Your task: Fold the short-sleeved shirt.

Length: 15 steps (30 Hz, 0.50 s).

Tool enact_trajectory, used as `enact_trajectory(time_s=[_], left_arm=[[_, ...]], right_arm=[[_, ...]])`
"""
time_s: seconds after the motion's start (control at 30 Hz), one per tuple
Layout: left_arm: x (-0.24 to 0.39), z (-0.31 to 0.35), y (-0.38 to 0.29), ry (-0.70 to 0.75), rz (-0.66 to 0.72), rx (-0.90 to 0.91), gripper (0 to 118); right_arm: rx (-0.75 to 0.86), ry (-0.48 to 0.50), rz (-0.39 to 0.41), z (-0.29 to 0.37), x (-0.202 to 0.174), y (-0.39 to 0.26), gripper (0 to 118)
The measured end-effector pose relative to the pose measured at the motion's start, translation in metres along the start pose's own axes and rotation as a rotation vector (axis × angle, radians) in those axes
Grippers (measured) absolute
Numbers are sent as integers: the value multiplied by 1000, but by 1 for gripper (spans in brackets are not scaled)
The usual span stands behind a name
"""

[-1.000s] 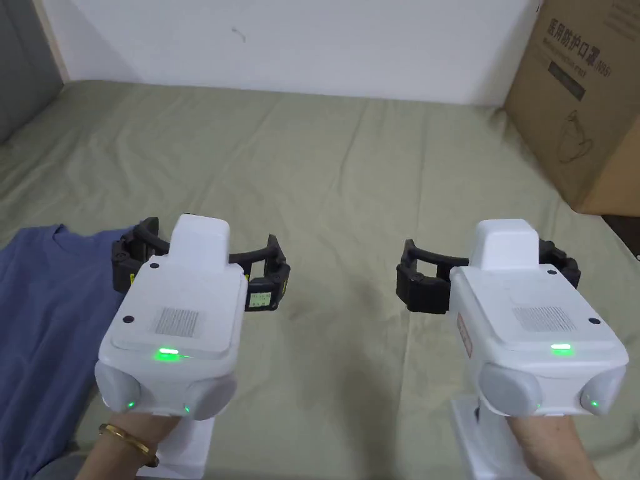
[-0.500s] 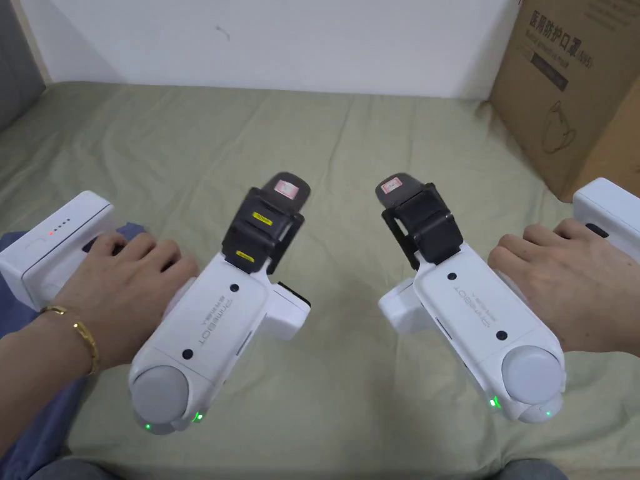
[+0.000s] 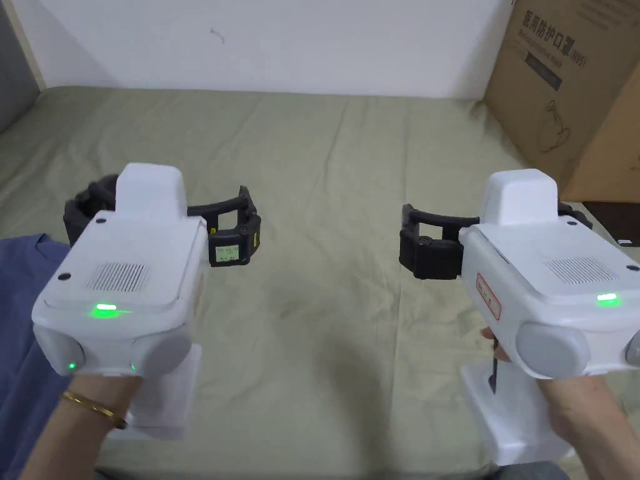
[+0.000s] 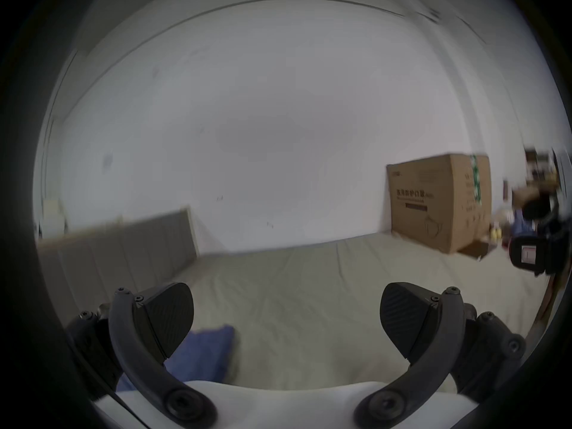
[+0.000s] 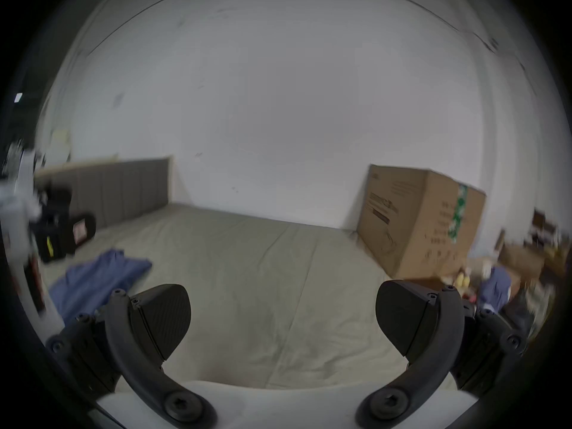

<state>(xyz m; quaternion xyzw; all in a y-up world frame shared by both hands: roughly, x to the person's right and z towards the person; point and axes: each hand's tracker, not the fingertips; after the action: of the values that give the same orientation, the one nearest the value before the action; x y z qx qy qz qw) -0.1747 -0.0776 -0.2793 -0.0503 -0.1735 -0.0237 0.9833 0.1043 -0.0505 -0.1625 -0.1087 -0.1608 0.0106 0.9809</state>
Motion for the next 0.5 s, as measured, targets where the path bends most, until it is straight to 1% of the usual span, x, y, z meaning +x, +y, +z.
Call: enact_trajectory(time_s=[0.03, 0.1, 0.17, 0.23, 0.33, 0.43, 0.5], left_arm=[[1, 2, -6, 9, -1, -6, 118], [7, 4, -17, 19, -33, -4, 118], [8, 6, -22, 30, -49, -10, 118], [8, 8, -24, 39, -22, -12, 118], [7, 8, -23, 46, 5, -10, 118], [5, 7, -20, 48, -12, -4, 118], [6, 7, -18, 47, -32, 4, 118]], right_arm=[[9, -9, -50, 1, -2, -4, 118], [20, -23, -84, 3, 0, -9, 118], [21, -24, -64, 2, -1, -13, 118], [8, -27, -45, 1, -1, -15, 118], [-9, -24, -47, 0, -3, -19, 118], [-14, -14, -52, 2, -7, -20, 118], [-8, -10, -40, 3, -10, -21, 118]])
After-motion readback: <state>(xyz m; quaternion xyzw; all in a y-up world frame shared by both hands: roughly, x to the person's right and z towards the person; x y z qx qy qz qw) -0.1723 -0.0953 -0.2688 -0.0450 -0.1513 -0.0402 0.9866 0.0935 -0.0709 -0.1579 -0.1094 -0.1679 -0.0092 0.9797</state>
